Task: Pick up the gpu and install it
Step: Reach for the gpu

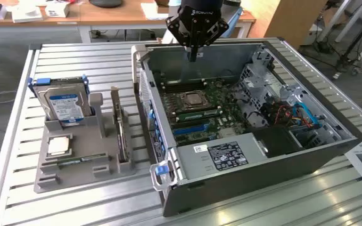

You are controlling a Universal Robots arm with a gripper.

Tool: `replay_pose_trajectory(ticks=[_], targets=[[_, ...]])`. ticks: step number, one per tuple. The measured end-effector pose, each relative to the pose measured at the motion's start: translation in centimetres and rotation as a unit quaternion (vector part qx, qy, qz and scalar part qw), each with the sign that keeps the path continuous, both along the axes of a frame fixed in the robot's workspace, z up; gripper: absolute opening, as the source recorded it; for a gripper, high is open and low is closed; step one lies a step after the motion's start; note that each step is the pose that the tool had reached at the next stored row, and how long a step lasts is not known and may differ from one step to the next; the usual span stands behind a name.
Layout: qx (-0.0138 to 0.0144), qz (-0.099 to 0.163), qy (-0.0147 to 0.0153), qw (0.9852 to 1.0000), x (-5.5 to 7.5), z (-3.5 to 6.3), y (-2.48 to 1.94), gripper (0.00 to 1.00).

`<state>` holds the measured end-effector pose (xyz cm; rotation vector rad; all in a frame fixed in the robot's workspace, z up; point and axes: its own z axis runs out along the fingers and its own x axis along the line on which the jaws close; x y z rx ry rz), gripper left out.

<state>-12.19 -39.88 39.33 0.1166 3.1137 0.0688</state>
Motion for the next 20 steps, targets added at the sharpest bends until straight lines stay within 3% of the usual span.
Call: replay_pose_trajectory(ticks=[14,20], targets=[[0.0000,0.000,0.0000,1.0000,0.0,0.00,0.00,0.11],[0.0001,0.000,-0.0014,1.0000,-1.9,0.00,-0.04,0.11]])
